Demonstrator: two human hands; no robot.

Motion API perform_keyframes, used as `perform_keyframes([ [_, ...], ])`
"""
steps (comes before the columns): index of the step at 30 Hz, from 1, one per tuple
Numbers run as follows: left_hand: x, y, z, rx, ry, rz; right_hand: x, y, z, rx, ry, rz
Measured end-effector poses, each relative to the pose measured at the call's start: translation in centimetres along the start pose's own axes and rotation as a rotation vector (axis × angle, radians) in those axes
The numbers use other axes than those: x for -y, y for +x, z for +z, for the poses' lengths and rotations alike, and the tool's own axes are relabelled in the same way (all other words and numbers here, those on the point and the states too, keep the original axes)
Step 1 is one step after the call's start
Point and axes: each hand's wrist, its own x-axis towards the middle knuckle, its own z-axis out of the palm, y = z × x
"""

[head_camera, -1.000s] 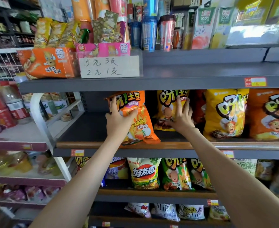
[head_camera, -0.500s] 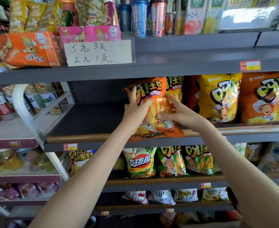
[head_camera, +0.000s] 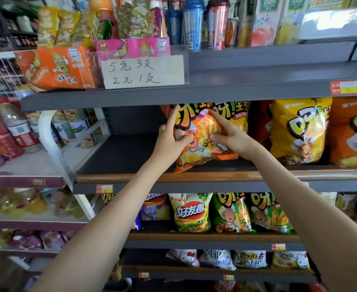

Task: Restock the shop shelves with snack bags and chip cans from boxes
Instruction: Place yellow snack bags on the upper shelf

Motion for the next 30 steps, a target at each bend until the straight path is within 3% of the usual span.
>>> perform_keyframes([
  [8,2.3,1.1,-1.1,-0.046,-0.052,0.027,-0.7,0.6,2.3,-0.066,-0.041,-0.042],
  [12,3.4,1.9,-1.7,-0.114,-0.024,-0.182,-0.9,1.1,3.5,-0.109,-0.121,-0.023],
  [15,4.3,2.1,-2.4,0.041,0.029,-0.281,-1.3,1.2,4.6,-0.099,-0.318,0.042],
  [18,4.3,1.3,-2.6,0.226,0.062,-0.211,-2.2,0.8,4.7,-0.059,-0.326,0.062],
  [24,4.5,-0.8,0.1,0.172,0.101,-0.085,-2.9,-1.2,3.1,-0.094,-0.304,-0.06],
  [30,3.4,-0.3,2.6,0.318,0.125,0.013,-4.1,-3.1,0.7,-0.182,-0.353,-0.102],
])
